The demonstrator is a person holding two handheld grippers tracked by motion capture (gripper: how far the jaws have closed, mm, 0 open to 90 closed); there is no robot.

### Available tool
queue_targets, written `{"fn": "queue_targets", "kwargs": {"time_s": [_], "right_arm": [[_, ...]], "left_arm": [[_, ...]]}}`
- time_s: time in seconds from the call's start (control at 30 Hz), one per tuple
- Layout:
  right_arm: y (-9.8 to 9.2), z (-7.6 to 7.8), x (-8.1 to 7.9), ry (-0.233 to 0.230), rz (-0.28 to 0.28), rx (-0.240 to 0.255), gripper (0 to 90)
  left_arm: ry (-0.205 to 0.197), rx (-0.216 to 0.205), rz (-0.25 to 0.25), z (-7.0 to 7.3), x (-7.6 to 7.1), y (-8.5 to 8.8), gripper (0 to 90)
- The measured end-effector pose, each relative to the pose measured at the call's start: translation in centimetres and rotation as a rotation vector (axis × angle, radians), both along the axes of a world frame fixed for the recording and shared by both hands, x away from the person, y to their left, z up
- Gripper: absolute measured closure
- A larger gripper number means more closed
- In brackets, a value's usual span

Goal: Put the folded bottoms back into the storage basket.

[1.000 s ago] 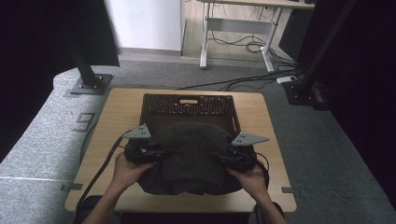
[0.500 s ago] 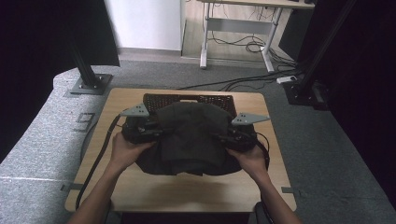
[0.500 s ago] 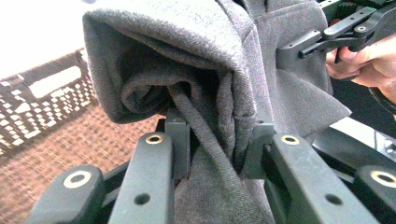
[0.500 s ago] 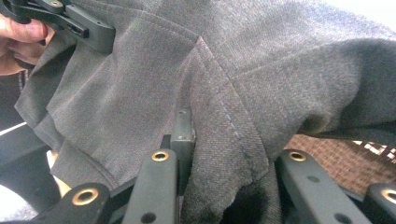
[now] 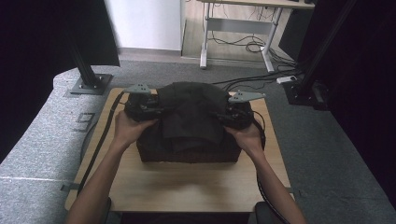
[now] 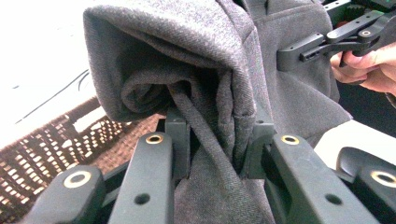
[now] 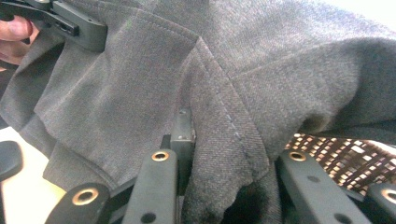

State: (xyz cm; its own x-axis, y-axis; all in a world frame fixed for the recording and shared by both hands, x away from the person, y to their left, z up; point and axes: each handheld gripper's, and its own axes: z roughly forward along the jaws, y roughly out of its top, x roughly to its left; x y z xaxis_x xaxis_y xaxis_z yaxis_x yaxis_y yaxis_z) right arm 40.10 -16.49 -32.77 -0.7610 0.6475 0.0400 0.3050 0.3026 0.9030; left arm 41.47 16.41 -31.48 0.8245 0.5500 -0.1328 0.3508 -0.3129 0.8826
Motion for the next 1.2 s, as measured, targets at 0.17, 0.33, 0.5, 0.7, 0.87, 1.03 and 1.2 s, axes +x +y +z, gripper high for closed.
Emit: {"fn": "queue_targets", "kwargs": {"time_s": [0.17, 0.33, 0.5, 0.7, 0.87, 1.03, 1.2], "right_arm": [[0.4, 0.5, 1.8, -0.025, -0.020, -0.018, 68.7], [1.0, 0.0, 3.8, -0.027, -0.047, -0.034, 68.7], [1.5, -1.4, 5.4, -0.009, -0.064, -0.047, 68.7], [2.1, -4.2, 7.1, 0.045, -0.080, -0.062, 68.7], [2.8, -6.1, 7.8, 0.089, -0.075, -0.076, 68.6], [3.8, -7.7, 8.3, 0.129, -0.070, -0.091, 68.6], [3.2, -8.7, 8.3, 0.168, -0.083, -0.116, 68.6]], "left_arm": [[-0.011, -0.013, 0.011, 0.1, 2.0, 0.1, 70.0], [-0.005, -0.016, 0.025, -0.8, 4.0, 0.3, 70.0], [0.016, 0.007, 0.038, -2.6, 5.8, 0.4, 70.0], [0.060, 0.032, 0.051, -5.3, 7.3, 0.4, 70.0], [0.098, 0.057, 0.067, -7.2, 7.7, 0.9, 70.0], [0.126, 0.108, 0.084, -8.4, 7.9, 1.0, 69.9], [0.150, 0.125, 0.072, -9.2, 8.0, -0.3, 69.9]]}}
